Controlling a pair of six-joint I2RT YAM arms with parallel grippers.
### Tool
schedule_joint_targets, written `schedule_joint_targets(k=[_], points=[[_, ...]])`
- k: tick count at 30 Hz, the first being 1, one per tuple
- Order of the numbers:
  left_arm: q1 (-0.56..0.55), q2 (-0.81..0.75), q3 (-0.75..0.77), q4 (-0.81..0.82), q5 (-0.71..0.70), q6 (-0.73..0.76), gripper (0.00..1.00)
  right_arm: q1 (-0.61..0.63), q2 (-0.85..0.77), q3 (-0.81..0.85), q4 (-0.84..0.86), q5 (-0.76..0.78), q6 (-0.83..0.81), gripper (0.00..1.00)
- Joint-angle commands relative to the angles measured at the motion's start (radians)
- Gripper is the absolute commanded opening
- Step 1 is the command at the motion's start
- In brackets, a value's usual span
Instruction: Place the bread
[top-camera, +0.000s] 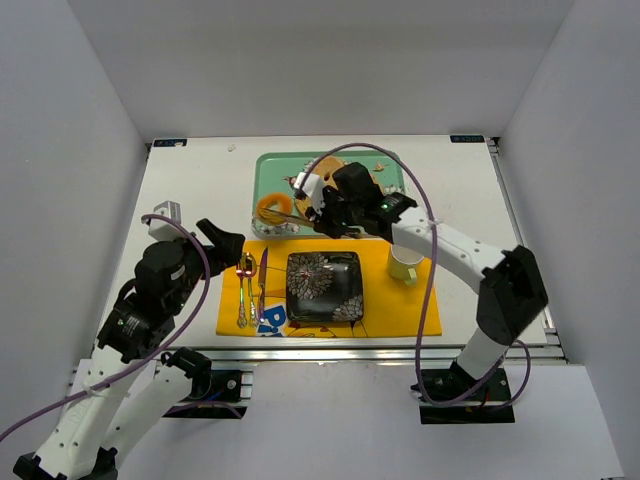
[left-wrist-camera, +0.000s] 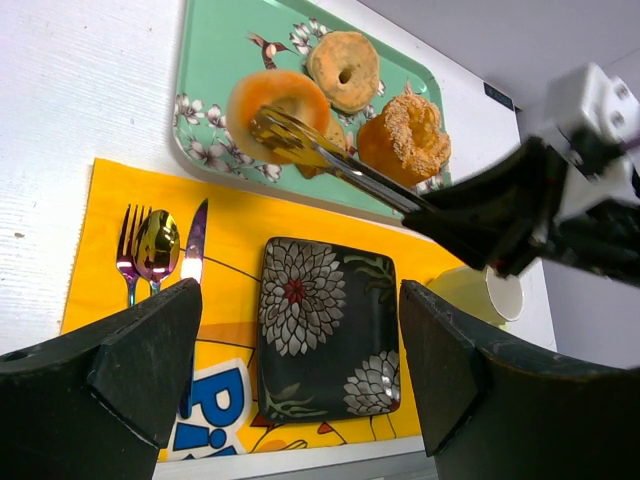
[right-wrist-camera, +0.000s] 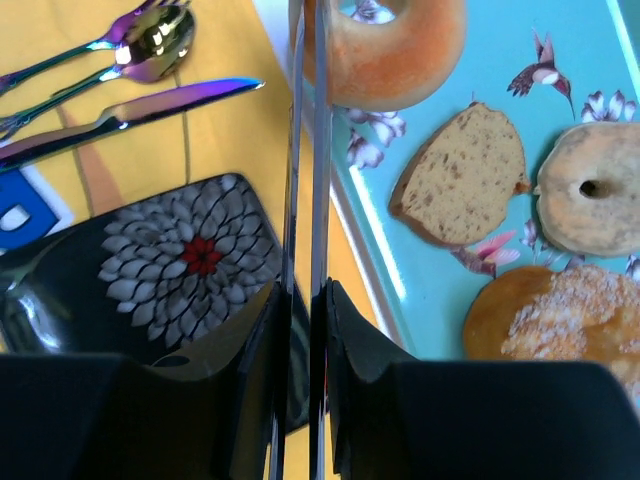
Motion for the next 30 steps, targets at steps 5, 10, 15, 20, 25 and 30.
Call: schedule_joint_targets(k=[5,10,15,20,25,30], points=[[0.003,-0.019,0.024,-0.003,-0.010,0.005,0.89,-0.006,-0.323,-0.275,-0.008,-0.090,-0.021,0.05],[0.003,-0.027,0.001,0.009,0.010,0.000,0.90,-0.008,-0.489,-0.456,-0.051,-0.109,-0.003,0.05],[0.003,-0.002,0.004,0.024,0.030,0.013,0.90,-0.008,-0.600,-0.593,-0.076,-0.098,-0.003,0.06],[0.003,0.010,0.011,0.035,0.040,0.017,0.90,-0.008,-0.597,-0.631,-0.062,-0.083,-0.026,0.10],[0.003,-0.001,0.016,0.027,0.039,0.013,0.90,-0.008,-0.576,-0.633,-0.067,-0.086,-0.049,0.34],[0.003,-0.033,0.007,0.015,0.027,-0.003,0.90,-0.008,-0.585,-0.620,-0.084,-0.097,-0.053,0.54]])
